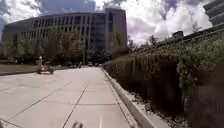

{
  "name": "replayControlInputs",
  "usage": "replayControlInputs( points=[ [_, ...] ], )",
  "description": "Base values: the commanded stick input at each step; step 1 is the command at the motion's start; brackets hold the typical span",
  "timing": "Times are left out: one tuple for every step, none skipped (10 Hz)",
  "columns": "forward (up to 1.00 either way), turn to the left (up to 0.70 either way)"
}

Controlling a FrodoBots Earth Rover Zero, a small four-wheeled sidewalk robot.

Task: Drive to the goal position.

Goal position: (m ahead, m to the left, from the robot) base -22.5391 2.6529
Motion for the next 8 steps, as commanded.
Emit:
replayControlInputs(
  points=[
    [0.05,0.0],
    [0.05,0.0],
    [0.04,0.0],
    [0.04,0.0],
    [0.04,0.0],
    [0.04,0.0],
    [0.04,0.0],
    [0.05,0.0]
  ],
)
